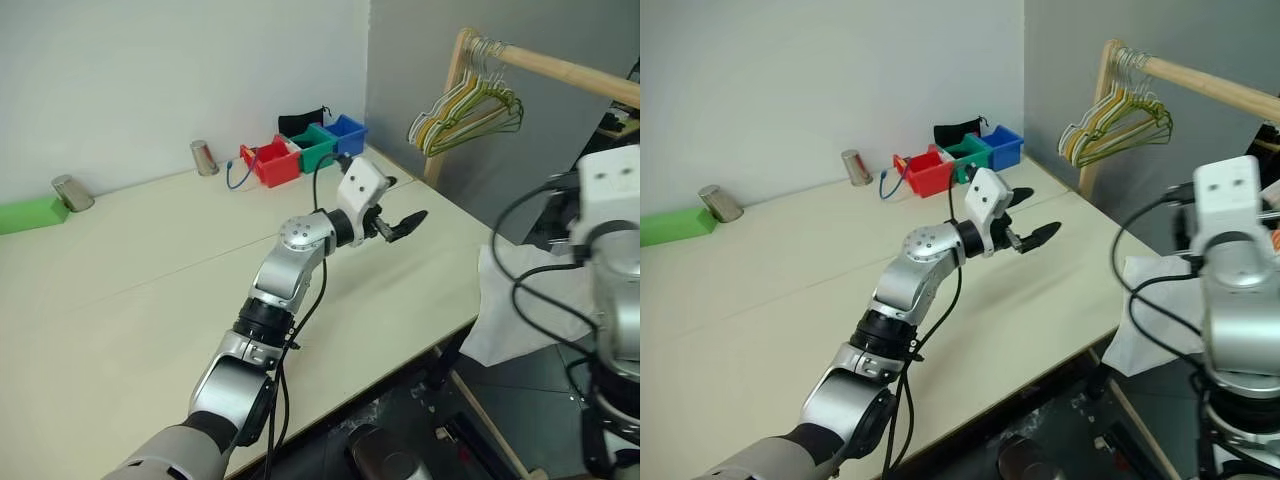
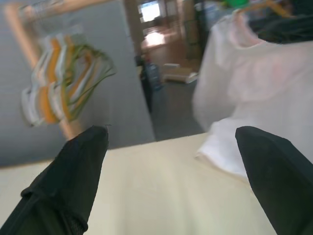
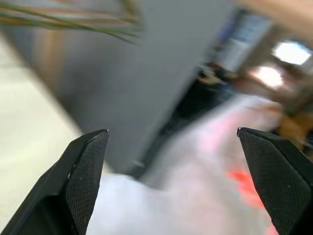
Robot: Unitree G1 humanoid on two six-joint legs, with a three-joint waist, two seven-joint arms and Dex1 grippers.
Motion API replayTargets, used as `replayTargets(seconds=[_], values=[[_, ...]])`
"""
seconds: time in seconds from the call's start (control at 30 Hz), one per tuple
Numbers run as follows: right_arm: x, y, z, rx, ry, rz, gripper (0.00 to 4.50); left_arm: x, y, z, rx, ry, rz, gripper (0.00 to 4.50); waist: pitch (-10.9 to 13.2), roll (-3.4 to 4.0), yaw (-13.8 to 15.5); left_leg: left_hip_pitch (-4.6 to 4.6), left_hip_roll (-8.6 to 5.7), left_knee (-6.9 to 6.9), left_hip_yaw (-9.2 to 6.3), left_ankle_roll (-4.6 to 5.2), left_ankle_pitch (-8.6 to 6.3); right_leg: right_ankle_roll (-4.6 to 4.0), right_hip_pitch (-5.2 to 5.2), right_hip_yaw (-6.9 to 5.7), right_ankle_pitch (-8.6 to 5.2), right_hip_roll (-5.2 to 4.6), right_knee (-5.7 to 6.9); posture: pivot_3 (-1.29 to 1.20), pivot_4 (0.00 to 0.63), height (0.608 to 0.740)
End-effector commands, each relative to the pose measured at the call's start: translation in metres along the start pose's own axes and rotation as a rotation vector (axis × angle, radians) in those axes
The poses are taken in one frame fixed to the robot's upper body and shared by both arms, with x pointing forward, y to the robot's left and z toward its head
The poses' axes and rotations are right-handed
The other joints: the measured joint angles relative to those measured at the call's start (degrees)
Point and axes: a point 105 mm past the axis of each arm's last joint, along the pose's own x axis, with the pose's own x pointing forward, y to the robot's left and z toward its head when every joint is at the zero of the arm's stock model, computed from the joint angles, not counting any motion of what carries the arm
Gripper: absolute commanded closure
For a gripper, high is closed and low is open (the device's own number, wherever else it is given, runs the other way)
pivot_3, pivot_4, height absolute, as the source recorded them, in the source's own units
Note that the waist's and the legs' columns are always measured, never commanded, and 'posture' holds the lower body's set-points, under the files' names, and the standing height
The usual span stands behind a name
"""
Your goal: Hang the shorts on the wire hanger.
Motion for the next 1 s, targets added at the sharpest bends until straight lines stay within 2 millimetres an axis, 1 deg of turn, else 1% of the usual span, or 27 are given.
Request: replayTargets(seconds=[0.03,0.07,0.1,0.13,0.2,0.23,0.3,0.37,0.4,0.43,0.5,0.57,0.6,0.63,0.67,0.77,0.8,0.9,1.0], values=[[0.006,0.041,0.019,0.047,-0.136,0.126,0.05,-0.030,0.048,-0.007,0.022,0.016,0.319,0.00,0.04,-0.12,0.37,0.00,0.04,0.02,0.00,0.00,-0.01,0.01,0.03,0.02,0.01,0.01,-0.03,-0.30,0.050,0.740],[0.012,0.061,0.019,0.085,-0.145,0.192,0.05,-0.046,0.058,-0.019,-0.029,0.047,0.421,0.00,0.03,-0.11,0.55,-0.01,0.07,0.01,-0.01,0.00,0.00,0.04,0.02,0.07,0.03,-0.01,-0.04,-0.26,0.045,0.740],[0.014,0.074,0.020,0.113,-0.151,0.232,0.05,-0.056,0.062,-0.027,-0.066,0.068,0.480,0.00,0.01,-0.14,0.72,0.03,0.08,0.02,-0.03,0.00,-0.01,0.06,0.05,0.12,0.04,-0.01,-0.04,-0.26,0.045,0.740],[0.017,0.086,0.020,0.129,-0.159,0.261,0.05,-0.068,0.066,-0.035,-0.103,0.091,0.542,0.00,0.03,-0.16,1.05,0.05,0.13,0.05,-0.09,0.01,-0.01,0.13,0.05,0.16,0.08,0.01,-0.03,-0.23,0.040,0.740],[0.020,0.101,0.022,0.145,-0.172,0.287,0.05,-0.085,0.070,-0.044,-0.134,0.121,0.613,0.00,0.05,-0.19,2.61,0.02,0.15,0.05,-0.24,0.01,0.00,0.16,0.01,0.15,0.11,-0.04,0.06,-0.18,0.032,0.740],[0.022,0.114,0.021,0.174,-0.170,0.323,0.05,-0.098,0.071,-0.050,-0.134,0.147,0.663,0.00,0.06,-0.20,4.32,0.02,0.16,0.10,-0.29,0.01,0.00,0.18,0.01,0.13,0.12,-0.04,0.10,-0.15,0.025,0.740],[0.023,0.137,0.021,0.207,-0.168,0.381,0.05,-0.120,0.072,-0.058,-0.131,0.186,0.737,0.00,0.01,-0.21,6.07,-0.01,0.11,0.12,-0.39,0.01,0.01,0.21,0.00,0.09,0.14,-0.05,0.11,-0.11,0.020,0.740],[0.024,0.152,0.021,0.221,-0.170,0.413,0.05,-0.134,0.072,-0.062,-0.134,0.206,0.781,0.00,-0.03,-0.23,9.05,-0.01,0.12,0.14,-0.49,0.00,0.01,0.21,0.00,0.01,0.15,-0.05,0.10,-0.08,0.013,0.740],[0.024,0.162,0.020,0.235,-0.165,0.434,0.05,-0.143,0.072,-0.064,-0.138,0.216,0.808,0.00,-0.04,-0.24,10.01,0.01,0.14,0.15,-0.51,0.00,0.01,0.20,-0.07,-0.01,0.15,-0.05,0.10,-0.04,0.008,0.740],[0.025,0.171,0.020,0.244,-0.160,0.454,0.05,-0.150,0.071,-0.065,-0.139,0.225,0.831,0.00,-0.05,-0.24,11.93,0.01,0.14,0.15,-0.54,0.00,0.01,0.20,-0.07,-0.03,0.15,-0.05,0.09,-0.02,0.008,0.740],[0.026,0.185,0.018,0.252,-0.156,0.487,0.05,-0.161,0.068,-0.067,-0.141,0.241,0.867,0.00,-0.08,-0.26,14.42,-0.09,0.13,0.15,-0.58,-0.01,0.01,0.18,-0.20,-0.06,0.16,-0.06,0.09,0.01,0.005,0.740],[0.026,0.197,0.016,0.255,-0.151,0.513,0.05,-0.170,0.068,-0.069,-0.154,0.247,0.898,0.00,-0.15,-0.37,17.25,-0.16,0.13,0.14,-0.59,-0.02,0.01,0.02,-0.27,-0.08,0.26,-0.08,0.08,0.05,0.004,0.740],[0.027,0.203,0.015,0.259,-0.148,0.528,0.05,-0.175,0.068,-0.070,-0.169,0.245,0.924,0.00,-0.19,-0.44,19.15,-0.17,0.13,0.14,-0.59,-0.02,0.00,-0.07,-0.28,-0.09,0.31,-0.09,0.07,0.07,0.007,0.740],[0.027,0.209,0.015,0.264,-0.145,0.543,0.05,-0.181,0.069,-0.070,-0.181,0.245,0.949,0.00,-0.20,-0.46,19.84,-0.19,0.12,0.14,-0.58,-0.03,0.00,-0.10,-0.30,-0.12,0.32,-0.11,0.05,0.09,0.010,0.740],[0.027,0.215,0.015,0.267,-0.143,0.555,0.05,-0.187,0.069,-0.071,-0.184,0.250,0.972,0.00,-0.22,-0.48,21.14,-0.19,0.13,0.14,-0.56,-0.04,0.00,-0.10,-0.30,-0.11,0.33,-0.11,0.06,0.10,0.013,0.740],[0.027,0.223,0.014,0.268,-0.140,0.575,0.05,-0.197,0.069,-0.073,-0.174,0.280,1.007,0.00,-0.28,-0.58,23.86,-0.20,0.07,0.15,-0.52,-0.04,0.00,-0.13,-0.33,-0.11,0.34,-0.13,0.06,0.12,0.023,0.740],[0.027,0.227,0.013,0.272,-0.135,0.582,0.05,-0.200,0.070,-0.074,-0.178,0.284,1.015,0.00,-0.27,-0.58,24.60,-0.19,0.06,0.15,-0.51,-0.04,0.00,-0.14,-0.33,-0.13,0.34,-0.13,0.07,0.14,0.030,0.740],[0.028,0.228,0.001,0.279,-0.105,0.589,0.05,-0.204,0.067,-0.079,-0.175,0.296,1.038,0.00,-0.28,-0.58,26.49,-0.19,0.02,0.15,-0.44,-0.05,0.01,-0.20,-0.35,-0.15,0.37,-0.11,0.07,0.15,0.037,0.740],[0.029,0.226,-0.007,0.276,-0.080,0.570,0.05,-0.206,0.073,-0.080,-0.174,0.301,1.050,0.00,-0.27,-0.59,27.23,-0.19,0.01,0.15,-0.34,-0.05,0.01,-0.24,-0.38,-0.21,0.38,-0.07,0.08,0.14,0.043,0.740]])
